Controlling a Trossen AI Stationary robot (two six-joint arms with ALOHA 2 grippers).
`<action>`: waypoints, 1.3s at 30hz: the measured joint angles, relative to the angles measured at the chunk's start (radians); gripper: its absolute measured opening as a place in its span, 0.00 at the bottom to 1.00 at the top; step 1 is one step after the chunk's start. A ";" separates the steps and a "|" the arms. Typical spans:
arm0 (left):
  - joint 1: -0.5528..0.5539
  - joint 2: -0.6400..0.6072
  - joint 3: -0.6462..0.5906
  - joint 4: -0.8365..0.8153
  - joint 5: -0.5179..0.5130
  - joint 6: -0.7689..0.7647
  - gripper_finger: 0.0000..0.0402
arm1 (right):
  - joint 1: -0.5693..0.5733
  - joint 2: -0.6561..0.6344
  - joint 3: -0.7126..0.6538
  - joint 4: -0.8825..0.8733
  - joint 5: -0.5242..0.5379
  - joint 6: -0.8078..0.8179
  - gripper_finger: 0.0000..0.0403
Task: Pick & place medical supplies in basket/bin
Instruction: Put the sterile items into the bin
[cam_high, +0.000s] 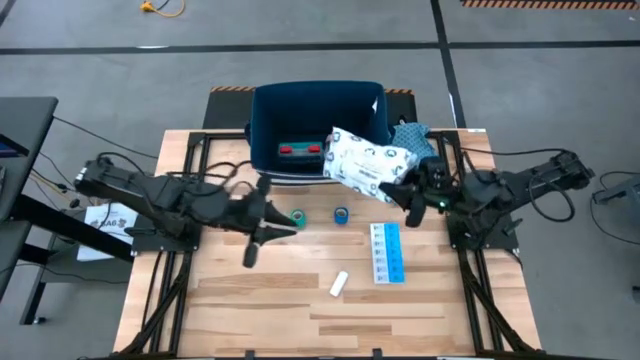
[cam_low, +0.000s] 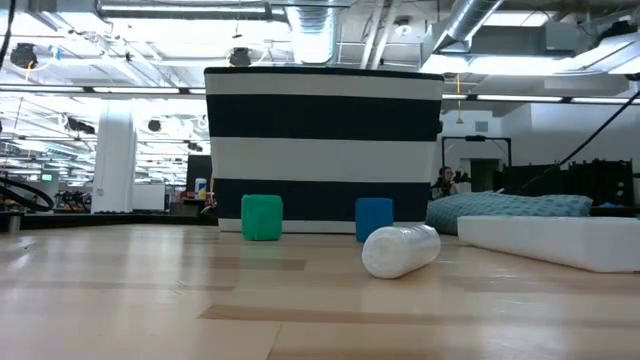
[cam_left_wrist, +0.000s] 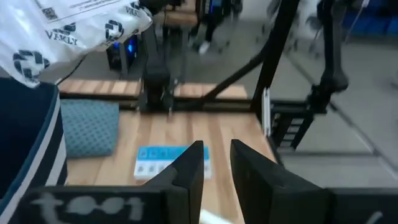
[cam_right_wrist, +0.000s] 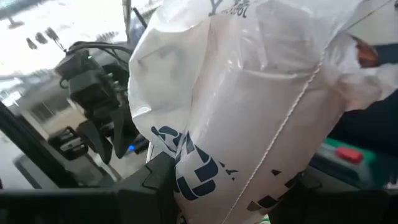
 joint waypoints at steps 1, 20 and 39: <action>-0.001 -0.031 -0.048 0.043 -0.001 -0.009 0.17 | -0.018 0.023 0.038 -0.035 -0.015 -0.006 0.40; 0.073 -0.324 -0.364 0.280 -0.078 0.059 0.17 | -0.730 0.608 0.757 -0.524 -0.839 -0.069 0.40; 0.533 -0.336 -0.366 0.224 0.392 0.039 0.17 | -0.903 1.083 0.868 -0.621 -1.215 -0.277 0.40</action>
